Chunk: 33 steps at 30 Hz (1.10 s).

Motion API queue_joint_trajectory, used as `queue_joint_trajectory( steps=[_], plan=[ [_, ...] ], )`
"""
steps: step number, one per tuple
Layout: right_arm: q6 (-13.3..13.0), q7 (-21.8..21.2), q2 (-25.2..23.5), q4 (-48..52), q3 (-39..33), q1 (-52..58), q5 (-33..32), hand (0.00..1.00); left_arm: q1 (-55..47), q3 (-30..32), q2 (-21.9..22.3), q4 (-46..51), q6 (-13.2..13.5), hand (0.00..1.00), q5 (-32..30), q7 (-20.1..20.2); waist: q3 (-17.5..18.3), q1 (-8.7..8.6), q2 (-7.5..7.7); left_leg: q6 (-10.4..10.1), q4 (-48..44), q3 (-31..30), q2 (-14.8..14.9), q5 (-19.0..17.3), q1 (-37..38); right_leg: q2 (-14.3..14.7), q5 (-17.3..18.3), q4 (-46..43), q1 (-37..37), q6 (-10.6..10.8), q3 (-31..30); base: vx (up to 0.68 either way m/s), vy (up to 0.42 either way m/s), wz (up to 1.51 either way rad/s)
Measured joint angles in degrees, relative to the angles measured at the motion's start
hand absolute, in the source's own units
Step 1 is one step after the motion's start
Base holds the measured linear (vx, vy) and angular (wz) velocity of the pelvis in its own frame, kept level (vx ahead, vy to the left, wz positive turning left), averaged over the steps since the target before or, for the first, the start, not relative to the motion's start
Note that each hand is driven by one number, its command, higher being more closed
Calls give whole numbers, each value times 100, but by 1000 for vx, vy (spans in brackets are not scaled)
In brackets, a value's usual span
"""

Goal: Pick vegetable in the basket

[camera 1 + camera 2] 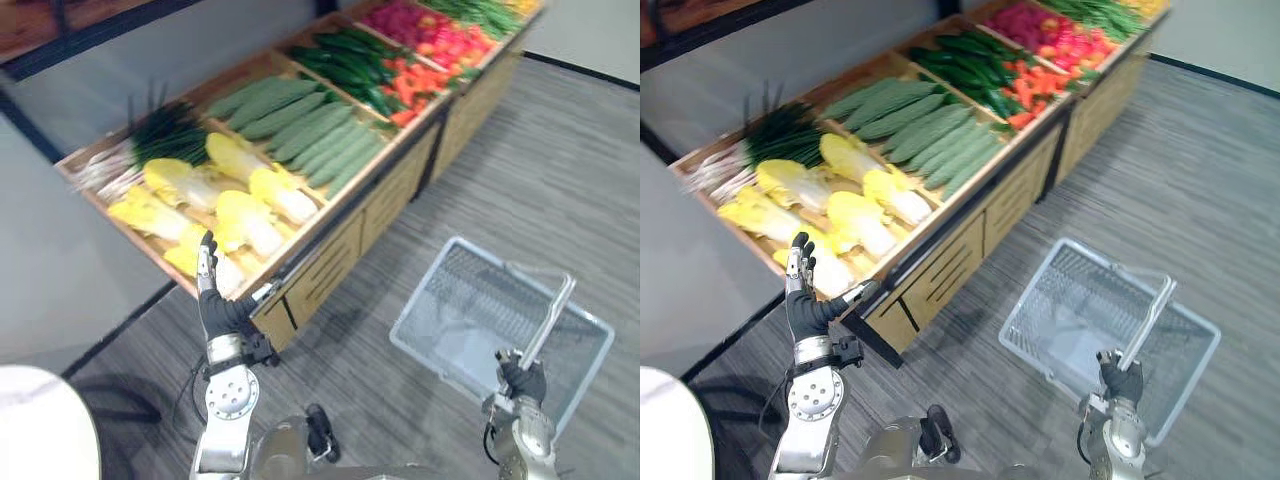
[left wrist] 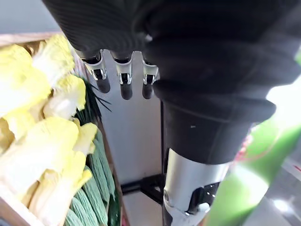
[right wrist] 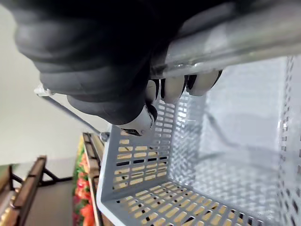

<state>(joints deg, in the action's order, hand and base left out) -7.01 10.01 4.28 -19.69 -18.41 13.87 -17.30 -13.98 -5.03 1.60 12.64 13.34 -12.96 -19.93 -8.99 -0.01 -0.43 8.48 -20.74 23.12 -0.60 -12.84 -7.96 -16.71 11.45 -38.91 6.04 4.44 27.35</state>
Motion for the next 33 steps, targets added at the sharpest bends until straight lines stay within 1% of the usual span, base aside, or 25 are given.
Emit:
queue_joint_trajectory(
  steps=[1, 2, 3, 4, 5, 6, 7, 8, 9, 10, 11, 12, 14, 15, 19, 21, 22, 23, 24, 27, 30, 33],
  plan=[
    [76, 5, -55, -105, 1, -5, 16, 100, 19, -77, -89, -7, -2, 0, -2, 8, -5, -172, 36, 11, 4, -313, -130, -112, 224, -153, 74, -1211, -472, -203, -465, 411, 60, 125],
    [107, 15, -87, -173, 3, -21, 17, 100, 33, -111, -179, -42, -13, 0, -3, 5, -3, -274, 25, 9, 57, -525, -161, -155, 431, -38, 207, -1663, -911, -84, -926, 404, 37, 122],
    [109, 18, -101, -193, 3, -20, 18, 100, 34, -120, -240, -49, -18, 0, -13, 4, -3, -282, 18, 3, 117, -605, -168, -155, 531, 41, 261, -1676, -1097, -61, -1100, 381, 15, 90],
    [105, 31, -113, -192, 1, -16, 40, 100, 50, -125, -325, -55, -19, 0, -30, -10, -4, -288, 22, -22, 219, -750, -170, -163, 685, 197, 373, -1379, -1399, 23, -1342, 369, -13, 76],
    [98, 41, -115, -177, -9, -6, 91, 100, 94, -170, -374, -93, -22, 0, -51, -11, -7, -284, 27, -72, 266, -962, -170, -185, 818, 394, 469, -871, -1634, 61, -1616, 363, -35, 79],
    [97, 57, -118, -165, -10, 9, 102, 100, 135, -216, -389, -127, -23, 0, -54, -9, -9, -284, 33, -108, 272, -1090, -168, -204, 878, 512, 494, -612, -1735, 36, -1800, 353, -94, 98],
    [93, 101, -126, -116, -16, 64, 103, 100, 225, -357, -403, -180, -24, 0, -57, -9, -6, -303, 45, -195, 246, -1332, -143, -252, 964, 794, 500, -70, -1831, 43, -2272, 335, -143, 113],
    [77, 106, -151, -76, -50, 131, 102, 100, 323, -522, -402, -223, -22, 0, -61, -2, 13, -341, 79, -320, 139, -1586, -128, -322, 977, 1080, 474, 524, -1828, 80, -2932, 321, -167, 126],
    [76, 111, -187, -54, -103, 174, 94, 100, 374, -613, -407, -249, -15, 0, -63, 0, 32, -368, 119, -418, 50, -1659, -132, -378, 961, 1186, 389, 875, -1812, 100, -3248, 294, -200, 128],
    [77, 202, -293, -38, -265, 257, 35, 100, 409, -681, -412, -253, -10, 0, -69, 51, 45, -395, 246, -590, -78, -1688, -173, -485, 956, 1189, -105, 1382, -1752, 106, -3507, 283, -225, 118],
    [92, 254, -383, 24, -395, 450, -40, 100, 402, -694, -387, -322, -21, 0, -84, 135, 8, -414, 354, -721, -294, -1695, -99, -692, 942, 1139, -229, 1487, -1669, 209, -3468, 388, -291, 92],
    [98, 255, -369, 153, -408, 621, -42, 100, 367, -735, -286, -414, -69, 0, -85, 228, 115, -347, 150, -790, -399, -1621, 181, -760, 881, 1304, -244, 1588, -1607, 150, -3303, 315, -238, 46],
    [98, 267, -370, 397, -414, 665, -43, 100, 403, -793, -279, -413, -67, 0, -99, 275, 114, -349, 152, -805, -334, -1526, 306, -751, 882, 1376, -261, 1661, -1596, 117, -3206, 175, -149, 5],
    [98, 283, -369, 655, -492, 744, -36, 100, 450, -815, -232, -414, -67, 0, -123, 375, 152, -366, 90, -883, -166, -1479, 376, -704, 952, 1437, -308, 1742, -1559, 44, -3147, 95, -103, 1],
    [97, 241, -325, 1004, -492, 912, 177, 100, 469, -840, -113, -421, -102, 0, -130, 473, 180, -358, 125, -958, 194, -1390, 447, -622, 1125, 1476, -374, 2066, -1357, -51, -3055, 40, -65, 4],
    [97, 237, -330, 1002, -505, 930, 216, 100, 468, -836, -135, -448, -188, 0, -195, 469, 232, -316, 160, -986, 317, -1344, 450, -541, 1155, 1479, -446, 2214, -1318, -62, -3054, -8, -8, -2],
    [97, 229, -332, 1002, -511, 958, 216, 100, 479, -798, -134, -537, -228, 0, -311, 431, 270, -266, 168, -990, 393, -1336, 449, -489, 1153, 1483, -509, 2322, -1307, -58, -3054, 0, 0, 0],
    [97, 217, -334, 1002, -511, 971, 216, 100, 493, -785, -134, -646, -279, 0, -389, 390, 280, -247, 180, -1014, 437, -1332, 446, -442, 1165, 1483, -562, 2407, -1282, -70, -3050, 0, 0, 0],
    [100, 207, -340, 1001, -512, 977, 214, 100, 495, -785, -128, -838, -396, 0, -546, 327, 285, -236, 190, -1056, 502, -1333, 449, -379, 1180, 1488, -637, 2542, -1225, -74, -3039, 0, 0, 0],
    [105, 160, -416, 1000, -507, 1039, 213, 100, 495, -768, -120, -1104, -575, 0, -819, 257, 292, -237, 189, -1053, 607, -1319, 460, -314, 1191, 1508, -719, 2653, -1216, -117, -3040, -21, -22, -1],
    [116, -20, -420, 999, -397, 1049, 216, 100, 521, -591, -35, -1491, -859, 0, -1339, 187, 296, -250, 191, -1058, 738, -1182, 519, -278, 1213, 1582, -877, 2849, -1196, -149, -3076, -59, -39, -14],
    [116, -37, -456, 994, -346, 1099, 216, 100, 605, -536, -12, -1810, -985, 0, -1429, 129, 308, -245, 223, -1076, 859, -1133, 542, -252, 1180, 1613, -948, 2968, -1187, -174, -3083, -61, -30, -7]
  ],
)
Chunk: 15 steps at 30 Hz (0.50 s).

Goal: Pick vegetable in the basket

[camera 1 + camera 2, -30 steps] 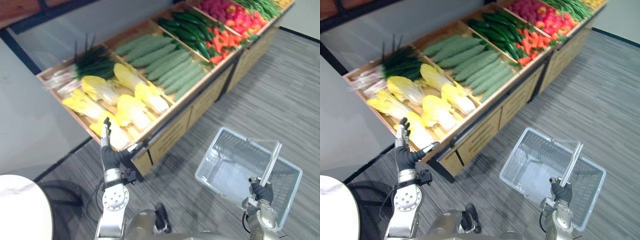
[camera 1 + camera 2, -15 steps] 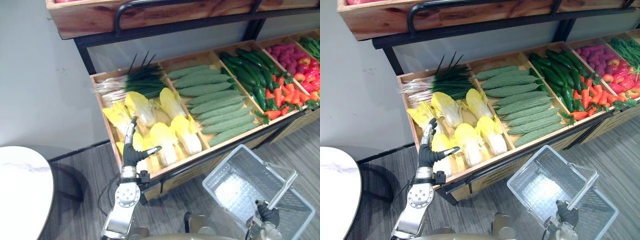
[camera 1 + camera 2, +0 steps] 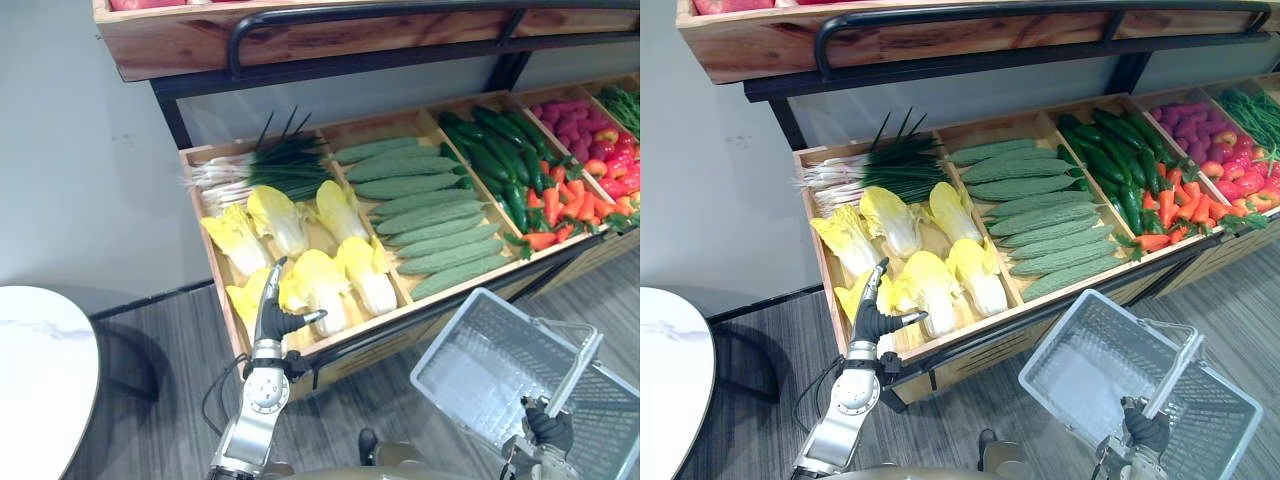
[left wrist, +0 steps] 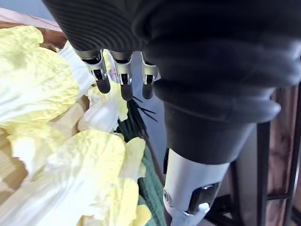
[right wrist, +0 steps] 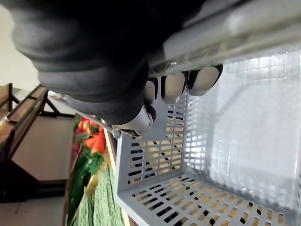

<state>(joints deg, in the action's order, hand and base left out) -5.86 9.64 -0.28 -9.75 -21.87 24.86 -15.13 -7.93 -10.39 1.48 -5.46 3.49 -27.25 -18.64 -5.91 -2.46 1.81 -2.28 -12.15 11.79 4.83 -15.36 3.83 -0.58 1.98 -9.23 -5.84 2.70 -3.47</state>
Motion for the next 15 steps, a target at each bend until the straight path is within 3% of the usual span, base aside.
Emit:
queue_joint_trajectory(
  steps=[5, 11, 13, 14, 15],
  plan=[
    [0, -56, -4, -31, 174, -73, -3, 100, 424, 27, -30, -758, -102, 0, 2, -32, -22, -14, 75, -43, 255, 252, 10, 150, -84, 74, -136, 123, -235, -36, -175, -18, -25, -21],
    [-31, -106, 46, -251, 273, -669, -9, 100, 1942, 166, -298, -2052, -217, 0, 8, -200, -337, -321, 243, -45, 346, 414, -20, 321, -411, 148, -267, 64, -797, -77, -441, 21, -15, -23],
    [-52, -97, 151, -268, 264, -890, -38, 100, 2484, 185, -312, -2376, -189, 0, 17, -321, -629, -377, 241, -65, 394, 453, -60, 370, -432, 143, -299, 66, -874, -84, -498, 3, 8, -16],
    [-55, -95, 172, -273, 264, -921, -67, 100, 2560, 197, -321, -2419, -174, 100, 20, -350, -665, -377, 228, -63, 404, 453, -67, 379, -440, 140, -301, 66, -888, -84, -509, -8, 13, -8],
    [-56, -88, 204, -296, 259, -981, -124, 100, 2698, 199, -354, -2559, -111, 100, 36, -411, -678, -382, 209, -46, 411, 453, -77, 391, -507, 135, -319, 66, -958, -83, -519, -9, 10, -3]
  ],
)
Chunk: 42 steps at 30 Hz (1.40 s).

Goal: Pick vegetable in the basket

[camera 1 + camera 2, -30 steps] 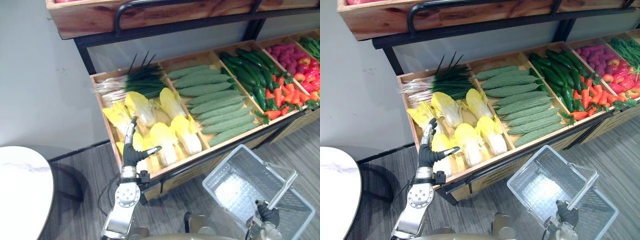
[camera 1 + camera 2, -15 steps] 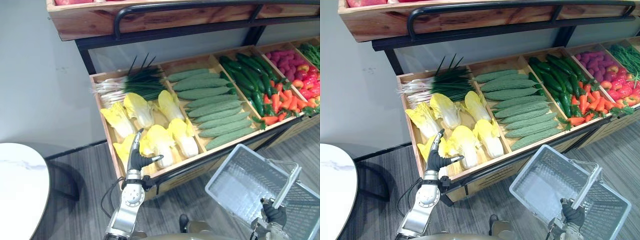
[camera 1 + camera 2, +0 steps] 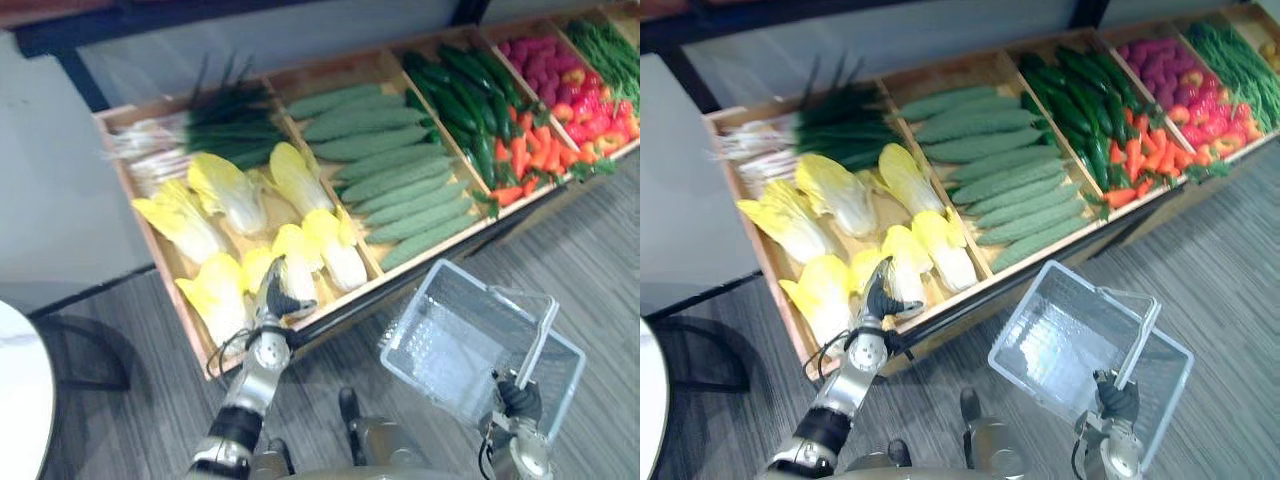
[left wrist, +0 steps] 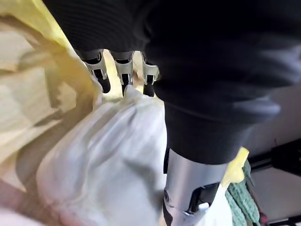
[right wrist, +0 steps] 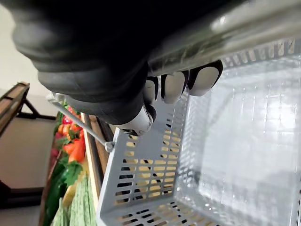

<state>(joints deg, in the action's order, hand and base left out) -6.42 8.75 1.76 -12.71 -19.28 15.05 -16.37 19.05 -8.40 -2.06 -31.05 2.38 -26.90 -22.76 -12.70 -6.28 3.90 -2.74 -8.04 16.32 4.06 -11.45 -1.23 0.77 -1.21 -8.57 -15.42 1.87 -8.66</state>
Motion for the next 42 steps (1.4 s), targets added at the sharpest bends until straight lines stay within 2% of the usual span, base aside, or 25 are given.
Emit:
queue_joint_trajectory(
  steps=[4, 6, 9, 10, 12, 14, 24, 29, 34, 36, 42],
  plan=[
    [-6, -3, 3, -55, 1, -250, -154, 100, 553, 176, -195, -553, 79, 100, 39, -233, -76, -73, 23, 75, 7, 2, -48, 48, -82, -39, -136, 78, -66, 20, -70, -53, 10, -2],
    [-112, -14, 16, -55, 11, -404, -173, 100, 936, 241, -404, -774, 64, 100, 159, -230, -219, -93, 42, 95, -5, 26, -108, 59, -117, -83, -268, 191, -64, 57, -110, -132, 13, -13],
    [-209, -16, 83, -55, 10, -486, -224, 100, 1200, 457, -522, -772, 40, 100, 278, -237, -378, -105, 80, 98, -4, 97, -170, 58, -235, -150, -496, 506, -60, 101, -236, -118, 2, -13],
    [-209, -13, 91, -55, -1, -466, -277, 100, 1201, 487, -562, -758, 50, 100, 354, -242, -399, -155, 83, 101, 0, 96, -176, 60, -246, -163, -552, 593, -34, 94, -242, -33, 6, -4],
    [-209, -11, 88, -58, -31, -425, -342, 100, 1087, 550, -599, -612, 60, 100, 494, -246, -429, -244, 55, 104, 1, 90, -183, 62, -206, -170, -578, 654, 24, 107, -242, 0, 0, 0],
    [-210, -5, 88, -58, -71, -392, -370, 100, 1024, 605, -595, -463, 57, 100, 539, -245, -443, -256, 31, 109, 5, 90, -186, 66, -201, -170, -580, 662, 29, 111, -243, 56, 14, -3],
    [-211, 1, -140, -197, -339, -199, -434, 100, -594, 628, -332, 1395, 67, 100, 851, -169, -491, -233, -63, 147, 215, -81, -232, 95, 312, -191, -420, 769, 545, 184, -195, 78, 30, 5],
    [-210, -17, -194, -197, -337, -59, -446, 100, -1250, 557, 58, 2207, 103, 100, 1008, -87, -424, -212, -194, 146, 217, -200, -259, 95, 475, -201, -211, 535, 656, 186, -76, 28, 12, 13],
    [-210, -24, -221, -151, -337, 112, -447, 100, -1755, 355, 201, 3144, 374, 100, 1088, -26, -196, -186, -421, 145, 347, -223, -203, 95, 637, -195, -109, 416, 736, 162, 35, 6, -2, 8],
    [-210, -18, -233, -62, -339, 240, -448, 100, -1849, 243, 301, 3541, 561, 100, 1168, 19, -82, -68, -523, 140, 345, -220, -173, 91, 677, -184, -65, 346, 767, 151, 75, -9, -24, 9],
    [-209, 5, -374, 307, -311, 341, -484, 100, -2216, 44, 345, 4225, 808, 100, 1352, 17, 70, -37, -505, 122, 66, -198, -49, -66, 643, -104, 65, 130, 798, 117, 121, -29, -22, 4]
  ],
)
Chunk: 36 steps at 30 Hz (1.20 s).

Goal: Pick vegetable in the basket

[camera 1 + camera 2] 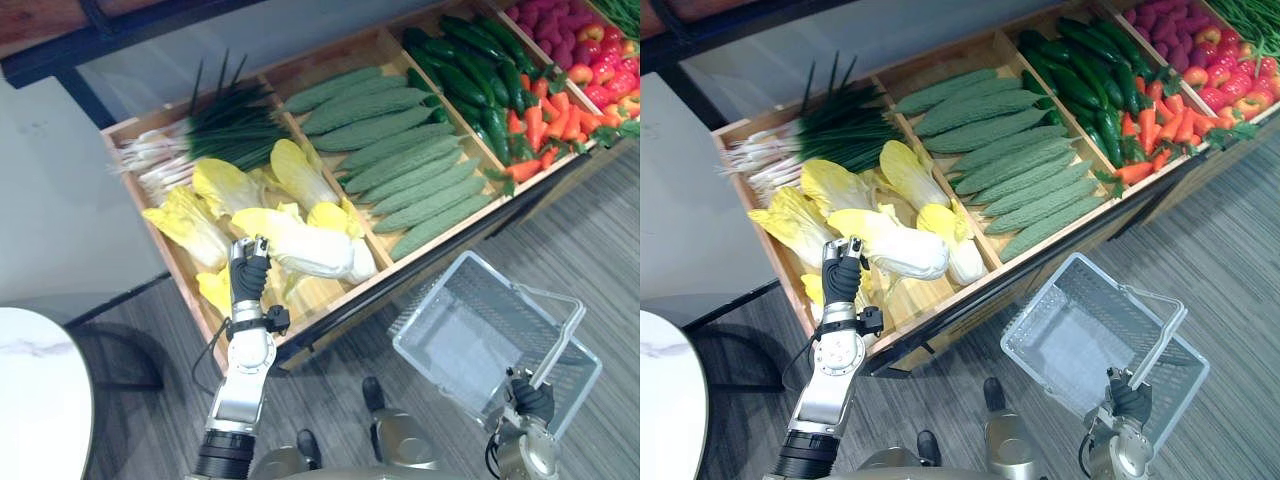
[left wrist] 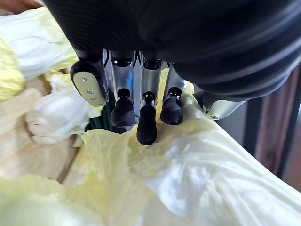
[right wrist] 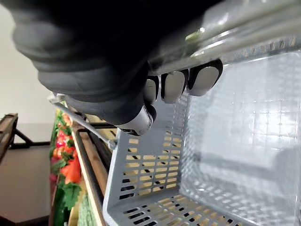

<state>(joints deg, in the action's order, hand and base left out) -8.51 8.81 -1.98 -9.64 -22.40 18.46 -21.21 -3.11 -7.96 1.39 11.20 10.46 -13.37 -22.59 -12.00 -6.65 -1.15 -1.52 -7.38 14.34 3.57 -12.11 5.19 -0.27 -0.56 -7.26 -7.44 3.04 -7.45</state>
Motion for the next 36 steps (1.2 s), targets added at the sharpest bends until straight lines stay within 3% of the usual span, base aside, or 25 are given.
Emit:
queue_joint_trajectory(
  steps=[2, 6, 9, 10, 11, 12, 13, 14, 15, 16, 18, 19, 21, 23, 24, 25, 27, 28, 30, 32, 33, 36],
  plan=[
    [0, 68, -7, 244, 20, 47, -81, 100, -71, -53, 15, 259, 15, 100, 67, -43, 62, 139, -7, -32, -394, 29, 92, -201, -131, 113, 4, -103, -105, -13, -138, -4, -27, -31],
    [-1, 134, -11, 720, 99, 54, -81, 100, -82, -112, 17, 717, 145, 100, 185, -162, 135, 165, 50, -14, -708, 248, 190, -380, -285, 305, -49, -131, -289, -18, -430, -20, -10, -50],
    [-9, 240, -10, 1235, 345, -20, -70, 100, -71, -162, 4, 1041, 284, 100, 263, -165, 163, 248, 81, -11, -980, 940, 353, -604, -305, 571, -311, 117, -439, 11, -1016, -50, 34, -119],
    [-14, 278, -19, 1373, 447, -103, -65, 100, -56, -181, -8, 1124, 332, 100, 284, -166, 186, 281, 119, -9, -1069, 1339, 458, -648, -341, 536, -285, 237, -556, -96, -835, -52, 3, -182],
    [-16, 330, -32, 1391, 513, -238, 14, 100, -17, -211, -19, 1145, 370, 100, 355, -193, 209, 365, 142, -6, -1037, 1761, 548, -649, -331, 355, -144, 80, -796, -303, 5, -45, -13, -168],
    [-16, 354, -40, 1380, 553, -315, 92, 100, -1, -223, -42, 1145, 378, 100, 380, -223, 216, 399, 173, -5, -1016, 1969, 579, -649, -290, 209, -109, -69, -947, -329, 624, -25, -15, -156],
    [-16, 345, -48, 1323, 598, -438, 184, 100, -3, -221, -84, 1136, 376, 100, 388, -263, 244, 412, 238, -6, -956, 2282, 578, -649, -189, -50, 29, -311, -1047, -469, 1698, 46, -61, -159],
    [-16, 340, 17, 1146, 662, -648, 345, 100, -1, -162, -111, 1121, 373, 100, 427, -259, 255, 397, 241, -9, -930, 2665, 584, -651, 54, -434, 151, -465, -918, -774, 3080, 81, -65, -156],
    [-16, 334, 65, 1030, 693, -744, 407, 100, -1, -102, -108, 1124, 374, 100, 427, -256, 256, 395, 220, -8, -929, 2791, 579, -651, 170, -564, 194, -520, -801, -917, 3634, 149, -112, -182],
    [-14, 329, 202, 781, 839, -945, 535, 100, -1, 46, -106, 1126, 383, 100, 437, -263, 281, 415, 175, -7, -932, 2918, 631, -651, 371, -729, 201, -678, -601, -1221, 4557, 143, -107, -151],
    [-10, 249, 379, 588, 992, -1171, 738, 100, 71, 207, -104, 1101, 387, 100, 500, -259, 320, 399, 131, -23, -979, 2987, 626, -669, 537, -764, 426, -934, -620, -1200, 4915, 211, -197, -178],
    [-3, 207, 471, 575, 1010, -1215, 858, 100, 177, 135, -93, 1005, 387, 100, 509, -239, 338, 358, 64, -23, -1072, 3015, 657, -671, 582, -557, 461, -958, -719, -1016, 4528, 178, -160, -157],
    [25, 106, 582, 540, 1177, -1303, 957, 100, 253, 88, -107, 827, 391, 100, 567, -169, 370, 354, -2, -13, -1732, 3147, 958, -663, 586, -179, 468, -783, -680, -1004, 4000, 236, -105, -169],
    [30, 89, 652, 537, 1331, -1307, 1027, 100, 325, -48, -139, 493, 402, 100, 749, -76, 390, 317, -85, 432, -3180, 2969, 1582, -392, 353, 252, 483, -467, -412, -1090, 3576, 280, -81, -160],
    [30, 94, 724, 537, 1463, -1331, 1039, 100, 352, -161, -194, 161, 392, 100, 889, 21, 387, 288, -88, 752, -4305, 2417, 1873, -268, -45, 483, 430, -151, -64, -1165, 3224, 280, -22, -116],
    [32, 97, 728, 537, 1511, -1366, 1039, 100, 351, -242, -208, 74, 386, 100, 935, 30, 385, 299, -83, 749, -4556, 2114, 1831, -368, -242, 532, 424, -81, 30, -1175, 3037, 339, 30, -141],
    [25, 104, 743, 537, 1620, -1497, 1036, 100, 348, -490, -207, -86, 357, 100, 1055, 121, 384, 377, -80, 546, -4646, 726, 1178, -678, -998, 524, 385, 20, 301, -1134, 2442, 306, 106, -149],
    [25, 104, 741, 537, 1707, -1537, 1033, 100, 348, -581, -207, -100, 356, 100, 1068, 151, 383, 501, -78, 364, -4313, 61, 790, -810, -1241, 499, 312, 93, 460, -1030, 2072, 274, 129, -142],
    [24, 101, 743, 531, 1790, -1549, 1033, 100, 360, -628, -192, -160, 360, 100, 1132, 243, 384, 527, -88, 108, -3602, -683, 413, -905, -1406, 439, 280, 173, 646, -982, 1850, 222, 126, -122],
    [24, 87, 789, 531, 1862, -1536, 1034, 100, 406, -763, -128, -279, 362, 100, 1168, 265, 426, 535, -164, -233, -2261, -1201, 271, -464, -1425, 432, 225, 380, 841, -828, 1647, 243, 186, -118],
    [27, 43, 878, 529, 1910, -1495, 1029, 100, 494, -795, -74, -408, 360, 100, 1167, 361, 475, 482, -293, -154, -1681, -1259, 344, 43, -1472, 517, 194, 490, 897, -729, 1498, 257, 245, -81],
    [29, -130, 800, 503, 1957, -1317, 974, 100, 734, -1039, -85, -864, 330, 100, 1160, 526, 496, 394, -182, 32, -1079, -1005, 171, 159, -1102, 281, 141, 550, 957, -553, 1333, 165, 185, -29]
  ],
)
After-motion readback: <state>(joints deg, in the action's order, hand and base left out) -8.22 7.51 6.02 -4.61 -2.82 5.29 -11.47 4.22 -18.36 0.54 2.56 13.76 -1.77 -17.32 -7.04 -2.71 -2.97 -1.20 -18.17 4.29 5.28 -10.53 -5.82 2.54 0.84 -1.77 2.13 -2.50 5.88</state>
